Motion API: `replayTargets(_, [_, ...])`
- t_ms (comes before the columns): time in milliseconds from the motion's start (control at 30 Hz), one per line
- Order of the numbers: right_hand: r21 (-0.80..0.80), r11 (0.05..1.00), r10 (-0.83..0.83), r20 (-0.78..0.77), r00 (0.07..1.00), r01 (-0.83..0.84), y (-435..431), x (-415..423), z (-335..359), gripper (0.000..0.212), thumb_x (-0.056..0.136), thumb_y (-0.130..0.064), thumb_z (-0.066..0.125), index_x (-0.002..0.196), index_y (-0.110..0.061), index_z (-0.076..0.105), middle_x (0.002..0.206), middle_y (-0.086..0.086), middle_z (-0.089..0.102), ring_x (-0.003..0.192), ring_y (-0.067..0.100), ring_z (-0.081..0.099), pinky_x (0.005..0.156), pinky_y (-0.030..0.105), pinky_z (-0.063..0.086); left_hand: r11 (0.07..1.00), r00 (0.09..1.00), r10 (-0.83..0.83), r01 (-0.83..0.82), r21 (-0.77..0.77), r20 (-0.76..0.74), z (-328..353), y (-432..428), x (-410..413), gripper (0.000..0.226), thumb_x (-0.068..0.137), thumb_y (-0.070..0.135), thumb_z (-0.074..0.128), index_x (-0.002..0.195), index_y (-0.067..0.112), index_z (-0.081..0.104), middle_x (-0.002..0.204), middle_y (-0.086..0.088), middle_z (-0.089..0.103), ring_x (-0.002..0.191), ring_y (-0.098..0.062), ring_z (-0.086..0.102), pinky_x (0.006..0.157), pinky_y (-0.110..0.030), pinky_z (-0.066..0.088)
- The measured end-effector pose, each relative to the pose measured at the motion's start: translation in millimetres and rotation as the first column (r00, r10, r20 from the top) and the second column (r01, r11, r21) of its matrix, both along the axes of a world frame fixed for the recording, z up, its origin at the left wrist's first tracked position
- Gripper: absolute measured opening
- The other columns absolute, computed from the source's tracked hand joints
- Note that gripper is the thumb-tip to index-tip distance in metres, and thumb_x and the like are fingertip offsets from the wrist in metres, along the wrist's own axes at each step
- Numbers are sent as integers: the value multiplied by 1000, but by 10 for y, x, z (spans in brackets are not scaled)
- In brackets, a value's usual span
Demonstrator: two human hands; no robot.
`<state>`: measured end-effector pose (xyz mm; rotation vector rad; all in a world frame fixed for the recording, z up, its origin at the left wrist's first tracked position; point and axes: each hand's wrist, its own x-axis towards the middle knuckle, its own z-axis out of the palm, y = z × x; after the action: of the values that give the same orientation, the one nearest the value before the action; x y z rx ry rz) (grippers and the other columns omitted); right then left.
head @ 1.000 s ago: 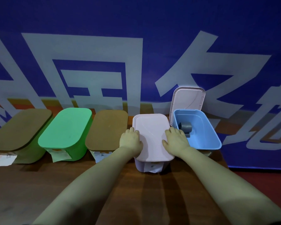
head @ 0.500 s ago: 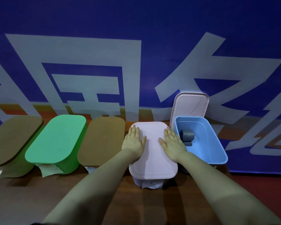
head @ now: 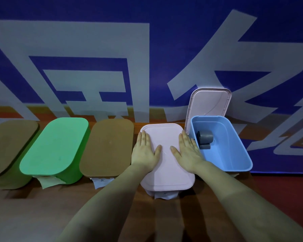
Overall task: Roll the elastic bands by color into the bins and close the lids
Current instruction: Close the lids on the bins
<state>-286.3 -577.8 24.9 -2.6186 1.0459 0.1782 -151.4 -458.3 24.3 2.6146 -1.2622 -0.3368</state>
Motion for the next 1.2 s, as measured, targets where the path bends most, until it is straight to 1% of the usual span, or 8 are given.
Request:
replayTargets(167, [-38,999,-15,1,1000,15,33,4,-20,74,97,-56,14,151,-12,-9,160,4,-15,148,21,-11,121,38,-4,1000,1000,-2,2,-19,-30,50,31,-17,76,97,57,17,152,10,-6,161,-4,-10,148,-20,-12,118,-32,-2])
replayTargets(267, [-232,972,31,-24,999,-36,11,44,112,71,96,-54,20,148,-5,20,157,12,17,146,27,12,120,42,-1,998,995,-27,22,54,93,148,-14,-26,74,96,55,21,152,7,9,160,-11,6,148,-27,5,119,-38,9])
replayTargets(333, [-322,945,59,3,998,-55,-41,101,226,67,90,-56,20,130,-7,43,137,11,43,131,30,35,117,44,12,998,980,-41,30,56,196,245,-94,27,65,95,51,29,144,7,29,150,-13,30,137,-29,29,112,-40,23])
replayTargets(400, [-363,929,76,17,997,-65,-92,179,295,59,91,-53,25,127,-9,44,126,9,49,121,28,43,114,43,21,999,969,-29,18,49,245,311,-168,124,58,95,45,31,141,10,32,144,-9,36,128,-26,36,106,-40,27])
replayTargets(533, [-443,894,64,-31,997,-71,-148,306,308,56,97,-46,29,134,-5,42,130,12,46,121,27,41,111,40,23,993,938,-68,32,111,339,293,-267,206,53,100,38,22,143,9,30,144,-8,36,123,-26,38,100,-39,28])
replayTargets(633, [-317,947,79,50,996,-59,-197,321,233,53,100,-41,28,139,-7,38,156,11,22,144,27,19,119,37,10,995,941,-73,46,90,330,239,-332,207,51,101,38,20,140,9,33,142,-9,36,124,-26,37,104,-39,27])
replayTargets(833, [-194,968,168,41,985,-157,-261,307,85,59,103,-39,15,152,-15,-5,161,1,-10,148,14,-11,119,30,-10,994,981,-101,92,62,167,84,-351,266,64,100,48,10,153,12,3,161,-6,-2,149,-22,-6,121,-35,-4])
replayTargets(1200, [-20,989,144,25,989,-144,-316,322,56,76,95,-62,18,151,-21,-11,159,-6,-19,145,10,-20,121,44,-1,994,990,-108,109,-4,91,1,-373,320,72,96,57,18,153,16,5,161,-2,0,149,-19,-5,122,-35,2])
